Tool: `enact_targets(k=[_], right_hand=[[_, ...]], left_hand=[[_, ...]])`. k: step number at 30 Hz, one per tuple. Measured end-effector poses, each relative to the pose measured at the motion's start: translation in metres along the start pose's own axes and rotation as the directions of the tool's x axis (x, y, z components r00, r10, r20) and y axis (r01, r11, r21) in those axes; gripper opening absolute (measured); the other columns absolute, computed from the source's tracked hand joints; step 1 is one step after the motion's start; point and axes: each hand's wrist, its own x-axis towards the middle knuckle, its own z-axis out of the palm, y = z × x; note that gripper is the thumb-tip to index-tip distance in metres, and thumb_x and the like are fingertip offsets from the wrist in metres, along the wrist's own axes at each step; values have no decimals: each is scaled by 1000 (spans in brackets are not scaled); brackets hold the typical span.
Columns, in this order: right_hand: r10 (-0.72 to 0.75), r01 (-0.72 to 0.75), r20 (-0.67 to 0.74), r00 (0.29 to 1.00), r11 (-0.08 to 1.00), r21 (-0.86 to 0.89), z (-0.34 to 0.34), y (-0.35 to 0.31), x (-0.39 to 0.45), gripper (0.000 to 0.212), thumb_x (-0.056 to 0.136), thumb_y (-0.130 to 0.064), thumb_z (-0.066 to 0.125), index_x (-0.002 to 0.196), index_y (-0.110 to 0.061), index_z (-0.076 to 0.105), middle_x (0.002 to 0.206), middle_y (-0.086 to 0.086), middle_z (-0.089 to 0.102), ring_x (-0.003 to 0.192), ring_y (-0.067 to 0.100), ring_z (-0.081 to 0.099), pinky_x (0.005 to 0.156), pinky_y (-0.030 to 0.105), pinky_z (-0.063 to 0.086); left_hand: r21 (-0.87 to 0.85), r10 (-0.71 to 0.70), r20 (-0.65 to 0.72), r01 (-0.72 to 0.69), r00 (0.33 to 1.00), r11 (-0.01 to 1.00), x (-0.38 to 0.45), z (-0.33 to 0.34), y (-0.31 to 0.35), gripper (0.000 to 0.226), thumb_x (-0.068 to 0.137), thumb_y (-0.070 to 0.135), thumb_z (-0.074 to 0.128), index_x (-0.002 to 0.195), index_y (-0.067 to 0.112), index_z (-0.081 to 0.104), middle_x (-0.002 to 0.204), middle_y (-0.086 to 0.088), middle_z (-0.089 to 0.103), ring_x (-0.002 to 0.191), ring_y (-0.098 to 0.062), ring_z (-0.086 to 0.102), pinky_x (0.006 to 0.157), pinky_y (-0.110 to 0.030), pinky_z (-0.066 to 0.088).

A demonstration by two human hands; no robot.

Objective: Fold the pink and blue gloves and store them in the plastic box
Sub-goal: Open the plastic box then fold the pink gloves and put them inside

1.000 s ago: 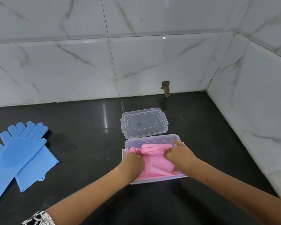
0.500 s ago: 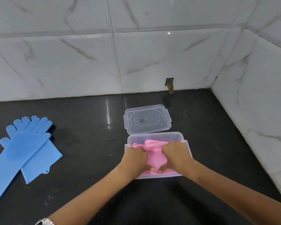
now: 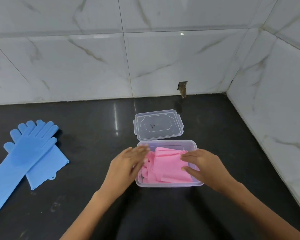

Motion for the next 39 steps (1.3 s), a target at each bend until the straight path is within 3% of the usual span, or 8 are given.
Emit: enact_targets(k=[5, 14, 24, 27, 30, 33, 36, 39], right_hand=[[37, -33, -124, 992, 999, 36, 12, 2, -14, 36, 73, -28, 79, 107, -18, 72, 114, -2, 70, 107, 16, 66, 100, 37, 39], [143, -140, -35, 989, 987, 82, 18, 30, -21, 43, 88, -39, 58, 129, -25, 56, 138, -9, 51, 133, 6, 40, 112, 24, 15], [149, -146, 62, 987, 988, -56, -7, 73, -39, 43, 97, -36, 43, 138, -25, 44, 148, -7, 39, 140, 7, 28, 117, 25, 7], [129, -127, 27, 991, 990, -70, -12, 60, -35, 42, 94, -38, 49, 133, -23, 52, 144, -5, 45, 137, 11, 37, 117, 32, 17], [84, -83, -134, 987, 996, 11, -14, 29, -25, 31, 85, -26, 67, 114, -15, 68, 123, 4, 65, 116, 22, 60, 105, 42, 38], [75, -38, -225, 971, 986, 163, -14, -15, -4, 27, 84, -19, 68, 110, -13, 69, 114, 3, 70, 106, 21, 66, 98, 32, 41], [57, 61, -329, 943, 940, 337, -6, -68, 24, 22, 86, -20, 65, 107, -15, 71, 109, -1, 72, 101, 13, 66, 95, 22, 43], [39, 110, -298, 954, 878, 467, 9, -122, 50, 21, 90, -26, 61, 107, -19, 70, 109, -7, 71, 102, 6, 63, 92, 20, 47]], left_hand=[[18, -111, 151, 110, 982, 994, -24, 21, -5, 52, 101, 35, 30, 149, 25, 13, 156, 16, 3, 143, 6, 1, 119, -21, 6], [-18, -100, 116, 103, 988, 995, -11, 44, 12, 50, 102, 29, 25, 146, 23, 2, 157, 10, -3, 144, 1, -4, 119, -22, 1], [39, -72, 132, 68, 989, 997, 25, 78, 43, 49, 104, 28, 19, 145, 22, -5, 154, 10, -16, 145, -5, -11, 115, -17, -11], [43, -78, 137, 73, 987, 996, 26, 75, 44, 50, 103, 30, 22, 149, 21, 2, 154, 12, -13, 145, -3, -7, 116, -17, -9], [-36, -78, 104, 82, 991, 996, 24, 60, 49, 51, 102, 32, 32, 149, 20, 19, 157, 10, 6, 145, -2, 5, 120, -22, 6], [-91, -142, -42, 138, 989, 986, 14, 38, 47, 42, 99, 28, 44, 141, 20, 43, 152, 6, 33, 139, -2, 24, 116, -28, 25], [-62, -246, -169, 238, 954, 969, -9, 13, 29, 34, 96, 21, 51, 129, 15, 57, 146, -1, 44, 138, -14, 35, 116, -35, 28], [-37, -357, -241, 359, 902, 933, -44, -13, -1, 31, 94, 16, 54, 125, 13, 61, 143, -6, 47, 138, -20, 37, 115, -37, 27]])
